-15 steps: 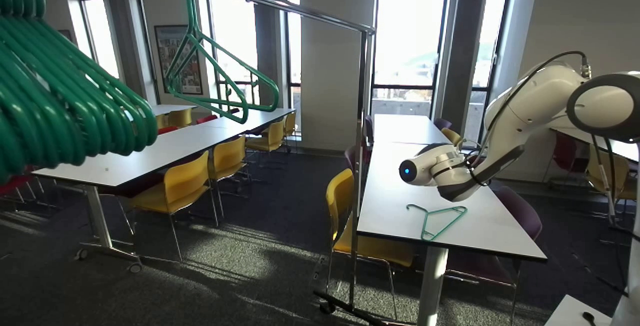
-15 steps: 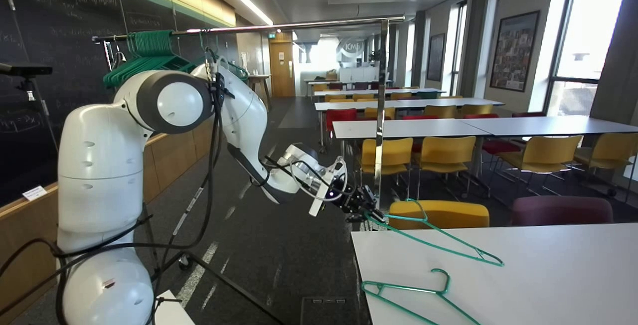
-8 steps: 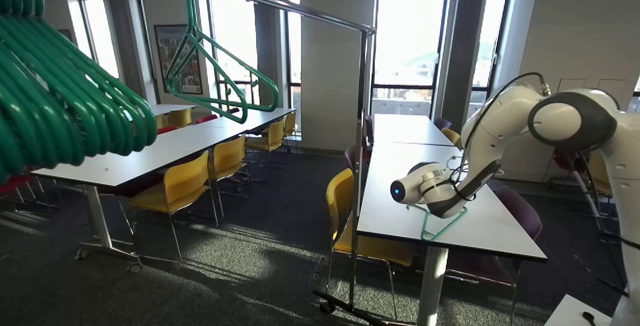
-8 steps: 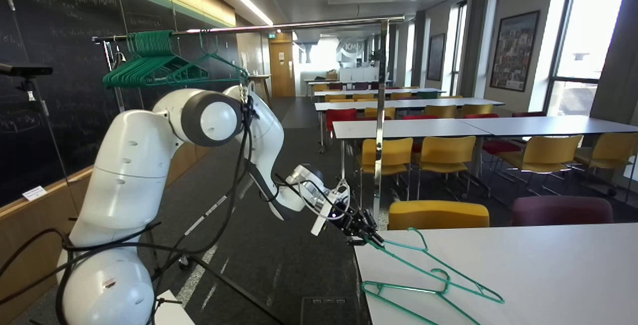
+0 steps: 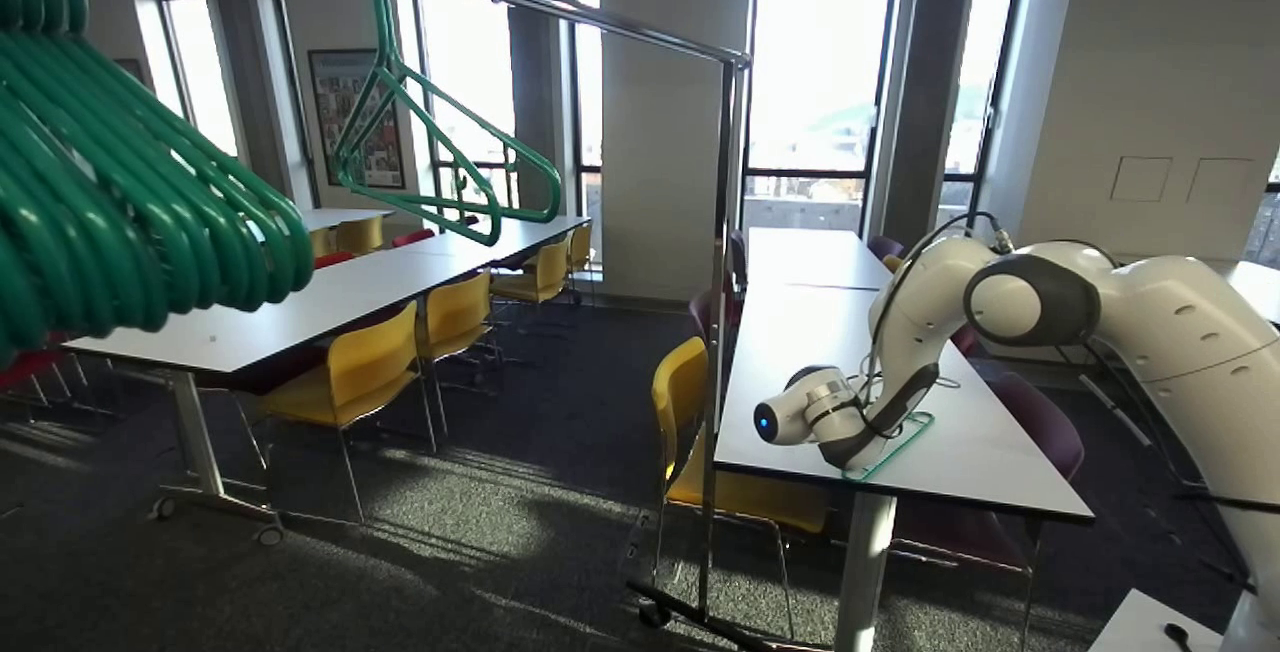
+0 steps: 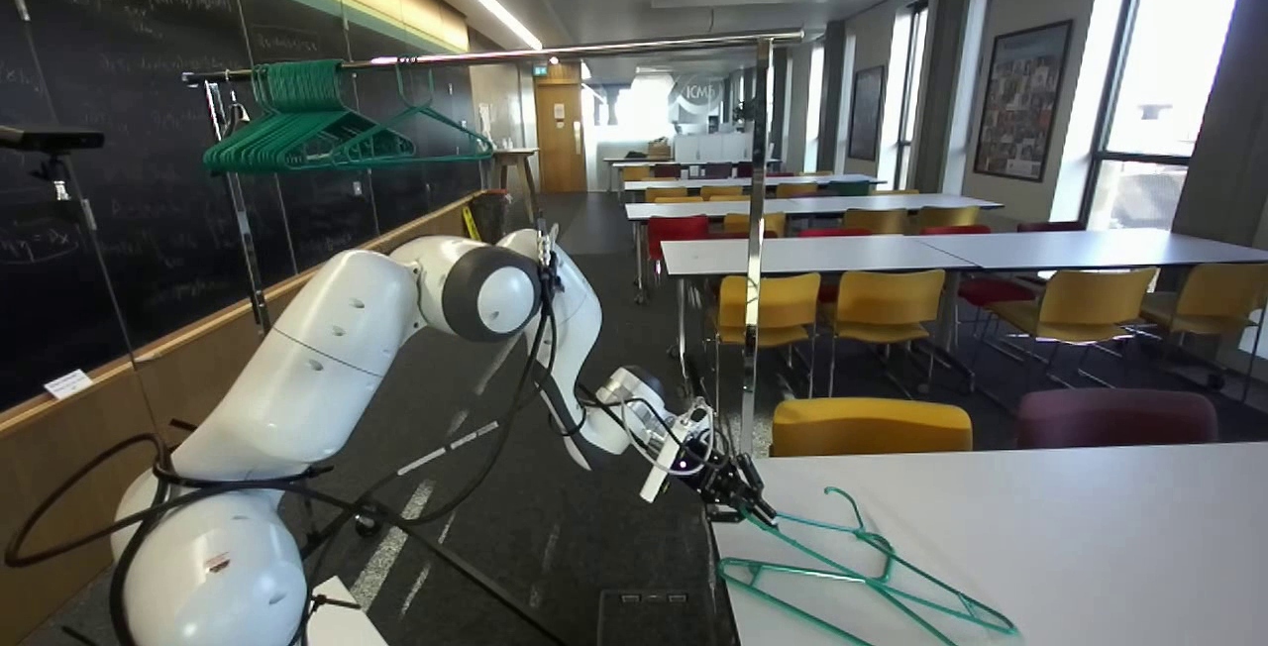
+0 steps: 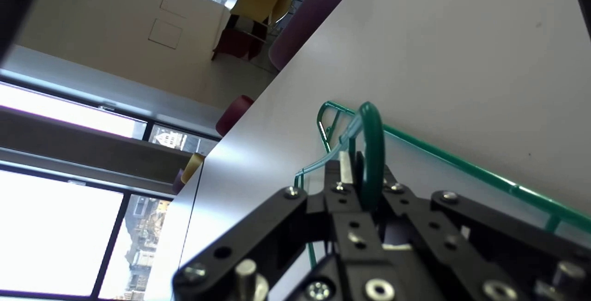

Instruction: Remove the coat hanger from the rack

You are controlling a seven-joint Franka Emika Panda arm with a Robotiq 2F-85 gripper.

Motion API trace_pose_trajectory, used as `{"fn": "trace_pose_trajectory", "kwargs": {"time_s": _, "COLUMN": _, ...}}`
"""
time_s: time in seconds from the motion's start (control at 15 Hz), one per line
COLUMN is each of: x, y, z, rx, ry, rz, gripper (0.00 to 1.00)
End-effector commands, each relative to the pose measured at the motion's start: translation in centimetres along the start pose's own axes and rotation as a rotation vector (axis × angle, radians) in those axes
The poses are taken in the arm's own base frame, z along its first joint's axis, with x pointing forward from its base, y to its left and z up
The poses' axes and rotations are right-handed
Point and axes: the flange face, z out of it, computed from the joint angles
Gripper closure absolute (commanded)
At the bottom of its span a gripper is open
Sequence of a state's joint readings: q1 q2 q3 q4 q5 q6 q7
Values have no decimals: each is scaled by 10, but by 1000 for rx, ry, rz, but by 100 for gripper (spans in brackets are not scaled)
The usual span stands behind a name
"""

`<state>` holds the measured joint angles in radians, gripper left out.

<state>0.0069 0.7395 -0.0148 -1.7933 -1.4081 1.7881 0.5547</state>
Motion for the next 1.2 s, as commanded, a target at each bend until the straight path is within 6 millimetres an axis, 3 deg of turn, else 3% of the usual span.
{"fn": "trace_pose_trajectory", "kwargs": {"time_s": 0.0, "x": 21, "y": 0, "z": 8, "rx": -29, "ry": -64, "rz": 40, "gripper": 98}}
{"fn": "trace_pose_trajectory", "kwargs": {"time_s": 0.2, "x": 30, "y": -6, "z": 19, "rx": -26, "ry": -95, "rz": 40, "gripper": 98}}
{"fn": "trace_pose_trajectory", "kwargs": {"time_s": 0.27, "x": 32, "y": -7, "z": 23, "rx": -22, "ry": -103, "rz": 30, "gripper": 68}}
{"fn": "trace_pose_trajectory", "kwargs": {"time_s": 0.33, "x": 34, "y": -9, "z": 26, "rx": -20, "ry": -111, "rz": 32, "gripper": 67}}
{"fn": "trace_pose_trajectory", "kwargs": {"time_s": 0.73, "x": 40, "y": -15, "z": 35, "rx": 21, "ry": -118, "rz": 17, "gripper": 21}}
{"fn": "trace_pose_trajectory", "kwargs": {"time_s": 0.93, "x": 41, "y": -11, "z": 29, "rx": 132, "ry": 7, "rz": -66, "gripper": 1}}
{"fn": "trace_pose_trajectory", "kwargs": {"time_s": 1.13, "x": 41, "y": 0, "z": 25, "rx": 217, "ry": 153, "rz": -77, "gripper": 0}}
